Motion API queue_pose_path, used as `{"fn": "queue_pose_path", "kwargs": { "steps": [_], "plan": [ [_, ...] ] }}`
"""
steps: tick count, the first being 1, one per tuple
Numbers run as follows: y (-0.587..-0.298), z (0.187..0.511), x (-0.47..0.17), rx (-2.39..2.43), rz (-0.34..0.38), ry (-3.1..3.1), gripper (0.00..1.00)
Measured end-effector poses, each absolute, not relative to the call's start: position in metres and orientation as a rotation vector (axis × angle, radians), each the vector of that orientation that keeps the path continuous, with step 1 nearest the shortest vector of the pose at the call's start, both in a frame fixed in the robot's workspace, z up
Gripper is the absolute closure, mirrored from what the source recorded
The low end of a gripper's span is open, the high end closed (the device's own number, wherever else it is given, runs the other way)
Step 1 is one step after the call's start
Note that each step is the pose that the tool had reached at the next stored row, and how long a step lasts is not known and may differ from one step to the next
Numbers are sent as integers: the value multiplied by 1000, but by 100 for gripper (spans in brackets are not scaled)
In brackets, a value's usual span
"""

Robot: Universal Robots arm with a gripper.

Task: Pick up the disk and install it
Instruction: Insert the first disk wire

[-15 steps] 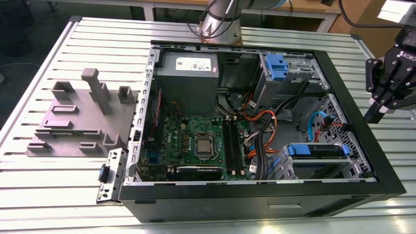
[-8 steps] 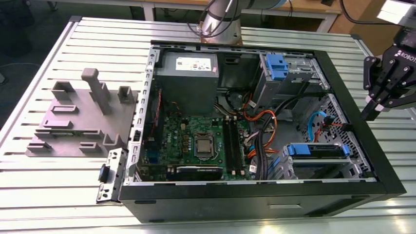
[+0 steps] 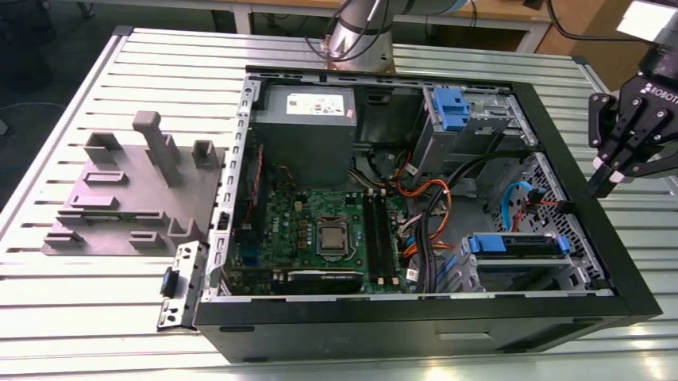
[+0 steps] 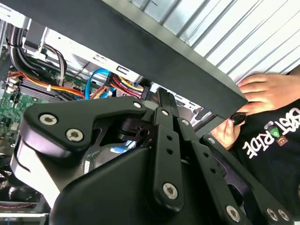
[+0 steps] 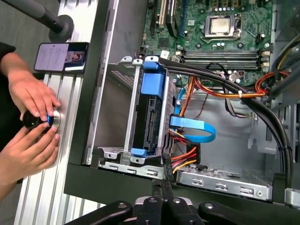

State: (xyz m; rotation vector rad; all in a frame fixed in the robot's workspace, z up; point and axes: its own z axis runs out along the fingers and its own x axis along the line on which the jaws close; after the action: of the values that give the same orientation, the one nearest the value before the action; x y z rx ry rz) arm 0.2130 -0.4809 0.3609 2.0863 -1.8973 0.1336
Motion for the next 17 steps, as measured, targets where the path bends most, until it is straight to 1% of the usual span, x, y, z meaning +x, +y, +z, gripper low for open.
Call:
{"fn": "queue_pose_path", "kwargs": {
  "steps": [7, 17],
  "plan": [
    [-481, 354, 209, 2124, 140, -1854, 89],
    [-480, 354, 199, 2135, 133, -1852, 89]
  ]
}}
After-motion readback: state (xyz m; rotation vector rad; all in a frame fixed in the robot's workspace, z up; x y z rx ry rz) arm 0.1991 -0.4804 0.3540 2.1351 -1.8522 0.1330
